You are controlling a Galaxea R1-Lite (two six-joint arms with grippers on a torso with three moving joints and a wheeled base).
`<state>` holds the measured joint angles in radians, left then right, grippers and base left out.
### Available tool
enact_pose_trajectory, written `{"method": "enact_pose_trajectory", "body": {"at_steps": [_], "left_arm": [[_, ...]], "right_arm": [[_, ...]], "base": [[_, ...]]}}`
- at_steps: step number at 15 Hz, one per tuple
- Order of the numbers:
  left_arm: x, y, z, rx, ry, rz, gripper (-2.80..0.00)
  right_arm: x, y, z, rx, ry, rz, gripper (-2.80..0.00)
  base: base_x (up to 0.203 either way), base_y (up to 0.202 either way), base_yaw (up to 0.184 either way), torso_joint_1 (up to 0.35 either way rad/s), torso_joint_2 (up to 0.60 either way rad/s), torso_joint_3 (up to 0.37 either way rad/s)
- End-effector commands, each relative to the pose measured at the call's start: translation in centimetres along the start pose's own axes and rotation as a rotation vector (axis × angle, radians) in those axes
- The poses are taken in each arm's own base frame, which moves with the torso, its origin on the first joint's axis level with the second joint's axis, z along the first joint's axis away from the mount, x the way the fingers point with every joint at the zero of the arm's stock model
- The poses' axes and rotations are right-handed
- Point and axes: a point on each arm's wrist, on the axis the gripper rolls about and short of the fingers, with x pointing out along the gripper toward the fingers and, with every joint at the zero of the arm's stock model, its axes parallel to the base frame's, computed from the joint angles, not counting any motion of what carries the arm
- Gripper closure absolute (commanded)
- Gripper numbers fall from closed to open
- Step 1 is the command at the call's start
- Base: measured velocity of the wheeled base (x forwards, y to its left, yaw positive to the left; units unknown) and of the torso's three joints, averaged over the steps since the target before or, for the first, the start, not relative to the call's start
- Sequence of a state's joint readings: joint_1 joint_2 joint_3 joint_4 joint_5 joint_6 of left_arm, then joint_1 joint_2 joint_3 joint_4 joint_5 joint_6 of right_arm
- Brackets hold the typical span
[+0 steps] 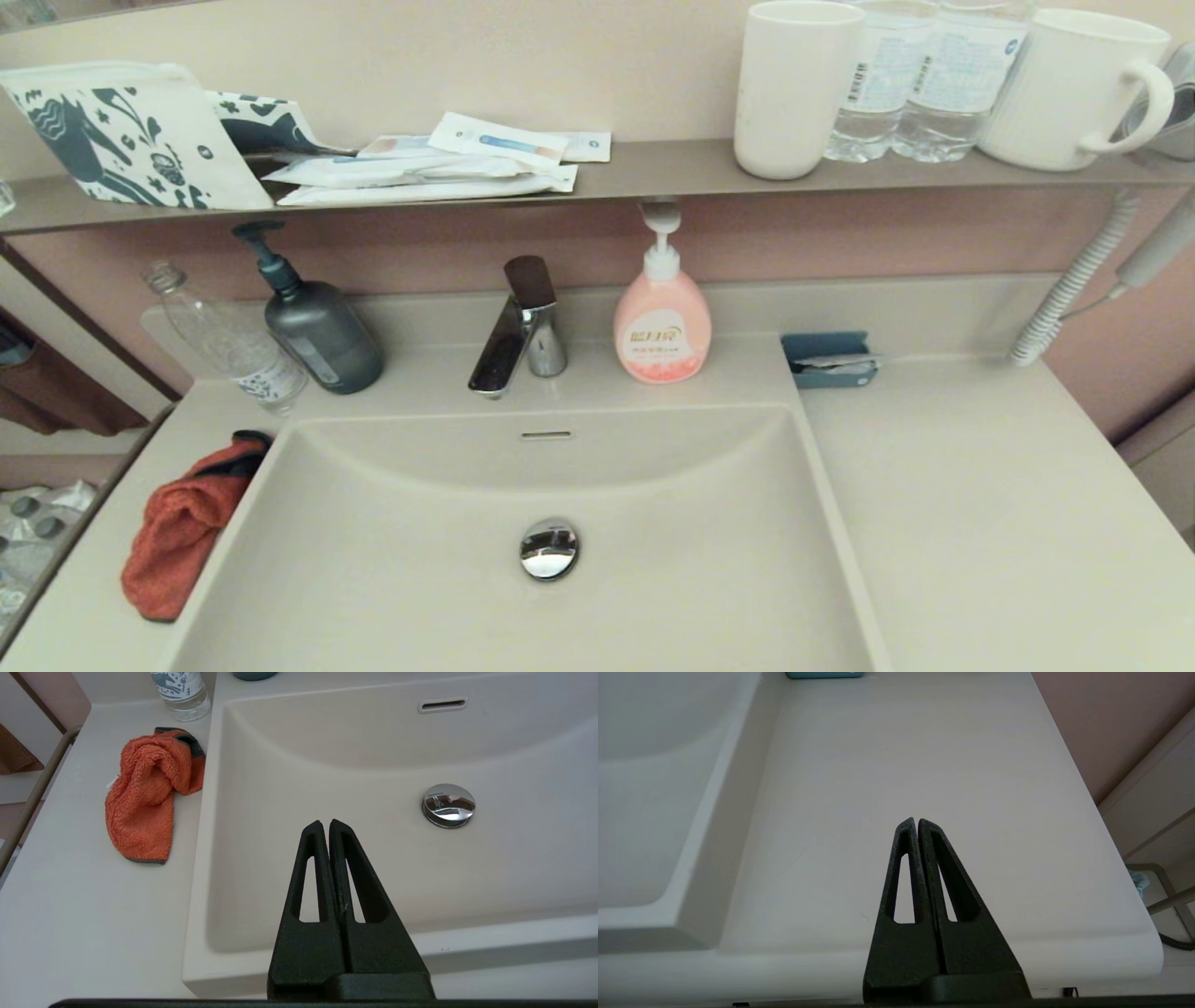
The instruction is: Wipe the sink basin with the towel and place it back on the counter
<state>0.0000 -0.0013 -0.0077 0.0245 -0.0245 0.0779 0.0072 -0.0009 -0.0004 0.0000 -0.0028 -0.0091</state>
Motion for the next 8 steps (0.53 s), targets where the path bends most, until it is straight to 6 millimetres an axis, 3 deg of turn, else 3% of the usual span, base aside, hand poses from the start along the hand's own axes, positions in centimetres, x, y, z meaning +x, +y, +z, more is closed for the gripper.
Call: {"method": "enact_pose_trajectory", "body": {"at_steps": [1, 8], "left_arm": [[0.01, 0.0, 0.0, 0.0, 0.001, 0.0, 0.0], [0.01, 0.0, 0.01, 0.0, 0.001, 0.0, 0.0]], "right_arm": [[0.01, 0.0, -0.01, 0.0, 0.001, 0.0, 0.0], [0.01, 0.0, -0.01, 0.0, 0.001, 0.0, 0.0]], "base": [[0.0, 0.0, 0.0, 0.0, 0.0, 0.0], [0.0, 0.0, 0.0, 0.0, 0.0, 0.0]]}}
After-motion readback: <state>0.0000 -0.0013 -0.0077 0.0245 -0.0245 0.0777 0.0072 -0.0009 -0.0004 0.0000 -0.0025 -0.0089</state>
